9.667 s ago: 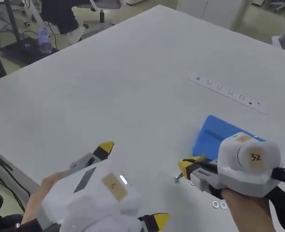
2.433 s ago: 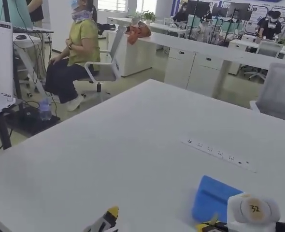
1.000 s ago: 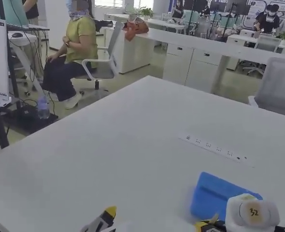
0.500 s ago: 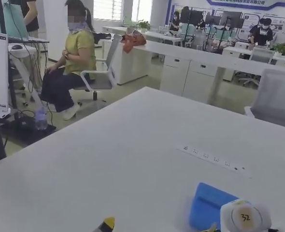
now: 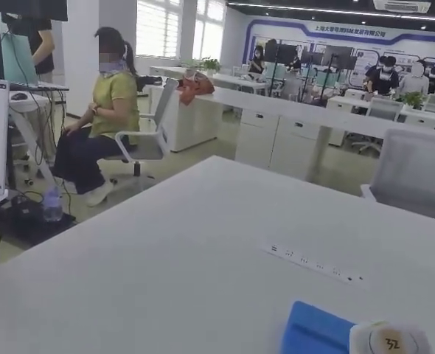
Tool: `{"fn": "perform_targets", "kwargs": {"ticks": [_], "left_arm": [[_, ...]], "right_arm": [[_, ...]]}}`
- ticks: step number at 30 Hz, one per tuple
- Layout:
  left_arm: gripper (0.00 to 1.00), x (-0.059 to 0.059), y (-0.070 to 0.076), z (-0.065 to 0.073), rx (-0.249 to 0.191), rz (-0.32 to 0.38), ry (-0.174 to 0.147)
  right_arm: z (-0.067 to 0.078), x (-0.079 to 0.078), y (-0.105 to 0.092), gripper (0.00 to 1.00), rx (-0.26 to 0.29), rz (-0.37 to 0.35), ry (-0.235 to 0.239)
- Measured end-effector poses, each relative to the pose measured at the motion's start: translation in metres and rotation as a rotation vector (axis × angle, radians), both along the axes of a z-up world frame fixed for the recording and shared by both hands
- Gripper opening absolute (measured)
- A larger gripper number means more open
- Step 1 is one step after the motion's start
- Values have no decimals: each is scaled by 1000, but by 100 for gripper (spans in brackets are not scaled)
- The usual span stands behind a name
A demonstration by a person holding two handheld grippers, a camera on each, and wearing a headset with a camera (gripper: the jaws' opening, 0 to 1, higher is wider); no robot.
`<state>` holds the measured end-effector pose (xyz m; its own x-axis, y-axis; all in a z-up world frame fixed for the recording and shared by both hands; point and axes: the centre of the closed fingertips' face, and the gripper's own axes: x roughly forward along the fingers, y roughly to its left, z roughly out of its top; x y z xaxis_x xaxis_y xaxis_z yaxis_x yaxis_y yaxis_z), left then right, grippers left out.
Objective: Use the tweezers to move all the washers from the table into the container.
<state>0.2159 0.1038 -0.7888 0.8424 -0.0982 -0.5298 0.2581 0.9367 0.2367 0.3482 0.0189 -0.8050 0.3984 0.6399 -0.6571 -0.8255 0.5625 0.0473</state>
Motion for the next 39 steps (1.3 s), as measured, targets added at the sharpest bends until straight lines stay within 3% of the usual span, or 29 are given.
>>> {"fn": "perform_targets", "kwargs": {"ticks": [6, 15, 20, 27, 37, 38, 39], "left_arm": [[99, 0, -2, 3, -21, -6, -14], [99, 1, 0, 4, -17, 1, -19], [99, 1, -1, 4, -12, -1, -20], [98, 1, 0, 4, -11, 1, -18], [98, 1, 0, 7, -10, 2, -34], [98, 1, -1, 7, -12, 1, -32], [98, 1, -2, 7, -15, -4, -29]], "right_arm": [[14, 4, -3, 2, 5, 2, -30], [31, 15, -4, 2, 18, -11, -68], [34, 33, -3, 2, 26, -29, -82], [35, 49, -2, 2, 32, -57, -83], [21, 62, -6, 2, 18, -96, -66], [24, 67, -3, 2, 50, -108, -75], [21, 70, -4, 2, 45, -119, -50]]}}
